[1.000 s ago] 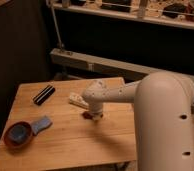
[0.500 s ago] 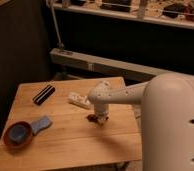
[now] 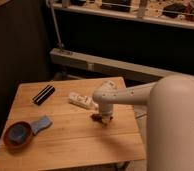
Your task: Drag the pepper across the table
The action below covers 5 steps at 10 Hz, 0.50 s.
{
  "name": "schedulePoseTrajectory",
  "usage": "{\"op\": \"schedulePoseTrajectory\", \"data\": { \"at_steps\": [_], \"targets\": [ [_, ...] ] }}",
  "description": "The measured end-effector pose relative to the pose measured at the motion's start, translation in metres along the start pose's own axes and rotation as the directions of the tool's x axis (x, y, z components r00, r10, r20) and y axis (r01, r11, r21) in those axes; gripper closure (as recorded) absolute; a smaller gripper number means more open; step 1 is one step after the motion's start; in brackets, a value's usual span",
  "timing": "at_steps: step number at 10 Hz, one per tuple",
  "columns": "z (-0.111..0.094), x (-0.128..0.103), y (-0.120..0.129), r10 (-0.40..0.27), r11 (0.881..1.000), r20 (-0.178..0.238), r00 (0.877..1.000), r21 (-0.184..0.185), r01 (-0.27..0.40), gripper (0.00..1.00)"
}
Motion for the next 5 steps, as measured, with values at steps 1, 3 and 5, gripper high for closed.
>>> {"op": "schedulePoseTrajectory", "data": {
  "at_steps": [1,3,5],
  "targets": [
    [0.0025,-0.0010,-0.0004,0.020,1.000,0.006,1.000,-0.008,-0.020,0.31],
    [0.0020,0.0029,-0.0012,0.035,0.999,0.007,0.999,-0.011,-0.035,0.20],
    [-0.0006,0.0070,-0.0028,0.051,0.999,0.008,0.999,-0.010,-0.051,0.20]
  ]
}}
